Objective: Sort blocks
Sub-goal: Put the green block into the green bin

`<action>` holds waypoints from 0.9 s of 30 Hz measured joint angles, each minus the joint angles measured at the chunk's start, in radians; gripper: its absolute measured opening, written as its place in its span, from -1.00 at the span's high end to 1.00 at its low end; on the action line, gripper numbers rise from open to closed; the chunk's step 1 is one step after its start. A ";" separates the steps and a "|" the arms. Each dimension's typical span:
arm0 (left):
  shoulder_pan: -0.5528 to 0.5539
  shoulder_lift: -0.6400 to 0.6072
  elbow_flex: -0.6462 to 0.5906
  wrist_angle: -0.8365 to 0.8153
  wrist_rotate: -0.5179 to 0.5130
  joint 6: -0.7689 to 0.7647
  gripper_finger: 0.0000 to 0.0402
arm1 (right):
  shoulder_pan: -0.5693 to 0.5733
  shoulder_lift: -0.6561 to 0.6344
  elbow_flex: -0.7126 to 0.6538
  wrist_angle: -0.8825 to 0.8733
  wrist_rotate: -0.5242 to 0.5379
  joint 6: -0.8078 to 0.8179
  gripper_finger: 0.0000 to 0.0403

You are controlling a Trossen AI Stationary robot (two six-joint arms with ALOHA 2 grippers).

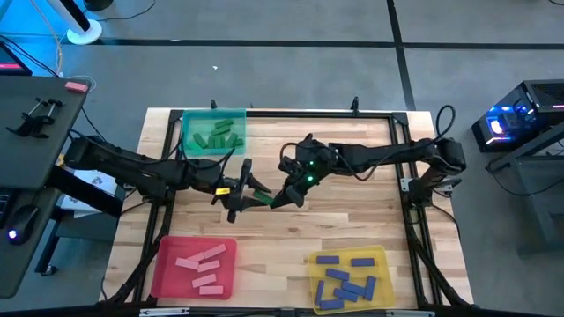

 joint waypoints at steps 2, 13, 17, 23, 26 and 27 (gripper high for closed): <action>-0.007 0.000 0.000 0.003 -0.012 -0.001 0.25 | 0.006 0.000 0.008 -0.009 -0.001 -0.005 0.82; -0.009 0.000 0.002 0.010 -0.011 -0.079 0.86 | 0.011 -0.006 0.022 -0.034 -0.015 0.020 0.54; -0.008 0.000 0.005 0.019 -0.023 -0.117 0.87 | 0.003 -0.005 0.022 -0.016 -0.008 0.053 0.32; -0.009 -0.019 0.007 -0.048 -0.064 -0.182 0.87 | -0.041 -0.037 0.022 -0.015 -0.068 0.089 0.11; -0.006 -0.045 0.006 -0.157 -0.112 -0.210 0.87 | -0.077 -0.082 0.022 -0.037 -0.126 0.096 0.04; 0.001 -0.061 0.005 -0.210 -0.166 -0.240 0.87 | -0.090 -0.099 0.023 -0.057 -0.135 0.090 0.03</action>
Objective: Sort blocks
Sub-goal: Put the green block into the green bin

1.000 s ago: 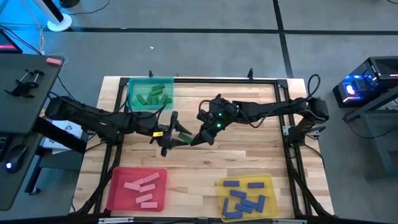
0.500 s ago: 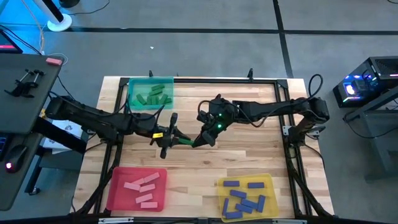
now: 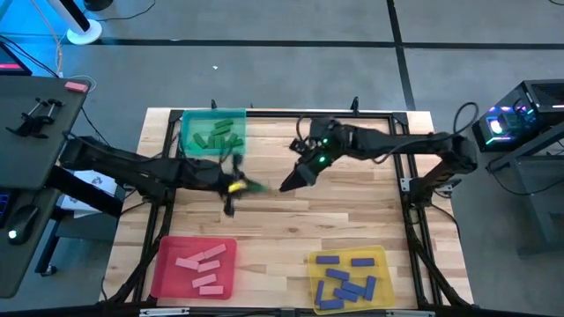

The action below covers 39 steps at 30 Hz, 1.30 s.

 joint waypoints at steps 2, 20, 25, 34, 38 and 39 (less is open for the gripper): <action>0.044 -0.048 0.000 -0.104 -0.129 -0.107 0.87 | -0.020 -0.031 0.000 -0.058 0.002 -0.021 0.02; 0.668 -0.248 -0.186 -0.456 -0.336 -0.914 0.87 | -0.029 -0.105 -0.001 -0.257 0.193 -0.216 0.01; 0.719 -0.233 -0.194 -0.455 -0.294 -0.915 0.87 | -0.016 -0.105 -0.001 -0.296 0.200 -0.246 0.01; 0.735 -0.234 -0.194 -0.453 -0.282 -0.932 0.87 | -0.016 -0.105 -0.001 -0.294 0.199 -0.254 0.01; 0.735 -0.234 -0.194 -0.453 -0.267 -0.932 0.87 | -0.016 -0.105 -0.001 -0.296 0.199 -0.253 0.01; 0.735 -0.234 -0.194 -0.453 -0.266 -0.932 0.87 | -0.016 -0.105 -0.001 -0.296 0.199 -0.253 0.01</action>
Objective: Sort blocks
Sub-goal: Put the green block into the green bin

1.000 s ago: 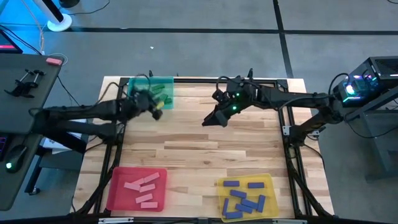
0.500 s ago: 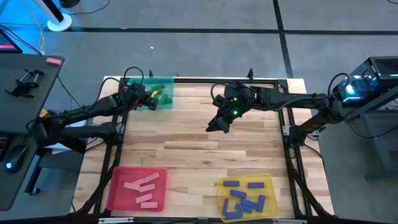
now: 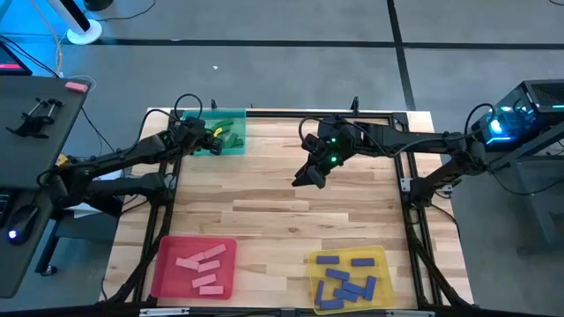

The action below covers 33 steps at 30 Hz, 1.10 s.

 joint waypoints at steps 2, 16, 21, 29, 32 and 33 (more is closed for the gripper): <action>0.000 0.000 0.000 0.000 0.000 0.000 0.87 | 0.000 0.000 0.000 -0.001 0.000 0.001 0.01; 0.000 0.000 0.000 0.000 0.009 0.000 0.87 | 0.000 0.000 0.000 -0.023 -0.001 0.003 0.01; 0.000 0.000 0.000 0.000 0.010 0.000 0.86 | 0.000 0.000 0.000 -0.033 -0.002 0.003 0.01; 0.000 0.000 0.000 0.000 0.010 0.001 0.86 | 0.000 0.000 0.000 -0.035 -0.002 0.007 0.01; 0.000 0.000 0.000 0.000 0.010 0.001 0.82 | 0.000 0.000 0.000 -0.035 -0.002 0.008 0.01; 0.000 0.000 0.000 0.000 0.010 0.001 0.81 | 0.000 0.000 0.000 -0.035 -0.002 0.007 0.01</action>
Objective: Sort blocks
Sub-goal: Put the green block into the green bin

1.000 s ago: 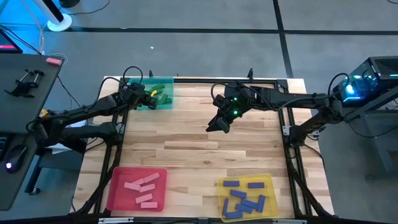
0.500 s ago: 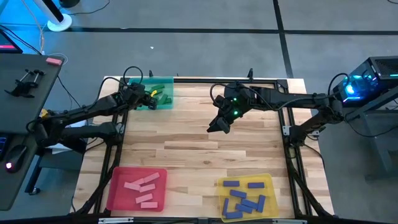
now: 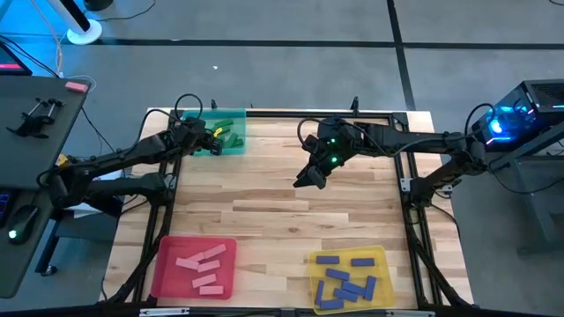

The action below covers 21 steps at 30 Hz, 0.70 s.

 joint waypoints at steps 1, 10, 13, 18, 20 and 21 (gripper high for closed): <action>0.000 0.000 0.000 0.000 0.000 0.000 0.80 | 0.000 0.000 0.000 0.000 0.000 0.000 0.01; 0.000 0.000 0.000 0.000 0.000 0.000 0.79 | 0.000 0.000 0.000 0.000 0.000 0.000 0.01; 0.000 0.000 0.000 0.000 -0.001 0.000 0.78 | 0.000 0.000 0.000 0.000 0.000 0.000 0.01; 0.000 0.000 0.000 0.000 -0.001 0.000 0.78 | 0.000 0.000 0.000 0.000 0.001 0.000 0.01; 0.000 0.000 0.000 0.000 -0.001 0.000 0.78 | 0.000 0.000 0.000 0.000 0.001 0.000 0.01; 0.000 0.000 0.000 0.000 -0.001 0.000 0.78 | 0.000 0.000 0.000 0.000 0.001 0.000 0.01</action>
